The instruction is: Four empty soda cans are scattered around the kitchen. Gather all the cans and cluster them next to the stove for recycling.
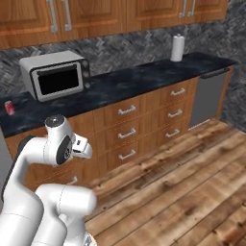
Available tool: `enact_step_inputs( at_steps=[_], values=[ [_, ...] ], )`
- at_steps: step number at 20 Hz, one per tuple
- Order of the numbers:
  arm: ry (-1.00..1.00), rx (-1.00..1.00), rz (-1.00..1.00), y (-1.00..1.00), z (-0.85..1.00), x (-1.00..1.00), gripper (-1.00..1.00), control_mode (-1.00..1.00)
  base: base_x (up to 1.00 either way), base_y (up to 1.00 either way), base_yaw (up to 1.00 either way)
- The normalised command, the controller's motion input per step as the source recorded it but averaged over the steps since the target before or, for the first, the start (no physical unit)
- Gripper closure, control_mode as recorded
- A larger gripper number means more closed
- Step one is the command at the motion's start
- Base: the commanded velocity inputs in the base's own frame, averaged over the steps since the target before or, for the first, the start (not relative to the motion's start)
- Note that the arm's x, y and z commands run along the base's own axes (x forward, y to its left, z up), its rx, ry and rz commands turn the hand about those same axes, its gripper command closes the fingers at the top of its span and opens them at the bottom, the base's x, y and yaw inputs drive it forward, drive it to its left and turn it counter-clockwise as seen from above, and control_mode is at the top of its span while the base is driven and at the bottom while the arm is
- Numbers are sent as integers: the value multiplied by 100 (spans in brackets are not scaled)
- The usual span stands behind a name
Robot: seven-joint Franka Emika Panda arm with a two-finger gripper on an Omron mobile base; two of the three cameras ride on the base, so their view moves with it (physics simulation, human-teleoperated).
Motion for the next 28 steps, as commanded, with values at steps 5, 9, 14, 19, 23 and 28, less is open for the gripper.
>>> enact_step_inputs(
  at_steps=[5,9,14,19,23,28],
  values=[
    [0,0,0,0,0,0,-100,100,70,-5,2],
    [0,0,0,0,0,0,-100,100,70,-2,10],
    [0,0,0,0,0,0,-100,100,67,0,28],
    [0,0,0,0,0,0,-100,100,62,0,37],
    [0,0,0,0,0,0,-100,100,51,0,55],
    [0,0,0,0,0,0,-100,100,47,-5,56]
  ],
)
